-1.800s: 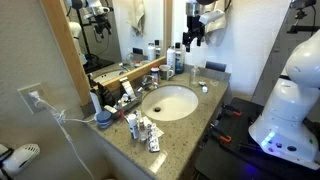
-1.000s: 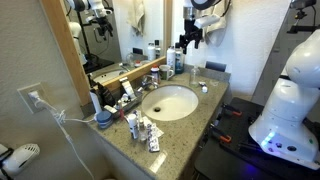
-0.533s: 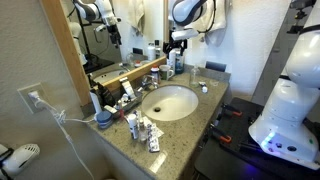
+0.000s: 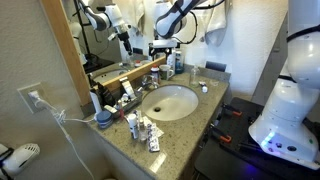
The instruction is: Move the spray can to the right
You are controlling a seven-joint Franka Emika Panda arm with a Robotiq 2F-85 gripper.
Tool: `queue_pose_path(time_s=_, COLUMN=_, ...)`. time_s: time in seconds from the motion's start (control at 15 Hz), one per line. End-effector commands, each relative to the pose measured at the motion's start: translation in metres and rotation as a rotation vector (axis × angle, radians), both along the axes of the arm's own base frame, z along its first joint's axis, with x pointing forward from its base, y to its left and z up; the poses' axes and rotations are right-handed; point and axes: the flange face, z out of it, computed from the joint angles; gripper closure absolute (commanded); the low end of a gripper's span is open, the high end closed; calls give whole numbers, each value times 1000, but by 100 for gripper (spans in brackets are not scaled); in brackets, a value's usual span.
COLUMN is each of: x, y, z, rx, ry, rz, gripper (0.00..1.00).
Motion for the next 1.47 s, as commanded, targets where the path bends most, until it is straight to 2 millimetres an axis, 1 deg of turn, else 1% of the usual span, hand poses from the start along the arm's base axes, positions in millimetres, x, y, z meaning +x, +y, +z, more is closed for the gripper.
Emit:
queue_pose_path(time_s=0.0, x=32, y=-12, z=-17, rx=-25, ry=-42, rz=-80, gripper=0)
queue_pose_path(time_s=0.27, x=48, y=-27, z=-36, rx=-19, ry=-49, rz=-152, gripper=0)
queue_pose_path(time_s=0.47, x=59, y=-29, z=-44, rx=9, ry=-69, rz=-188, gripper=0)
queue_pose_path(time_s=0.67, x=67, y=-28, z=-47, rx=38, ry=-83, rz=-210, gripper=0)
queue_pose_path(time_s=1.13, x=72, y=-29, z=-58, rx=97, ry=-66, rz=-273, gripper=0)
queue_pose_path(time_s=1.4, x=73, y=-29, z=-60, rx=110, ry=-51, rz=-301, gripper=0)
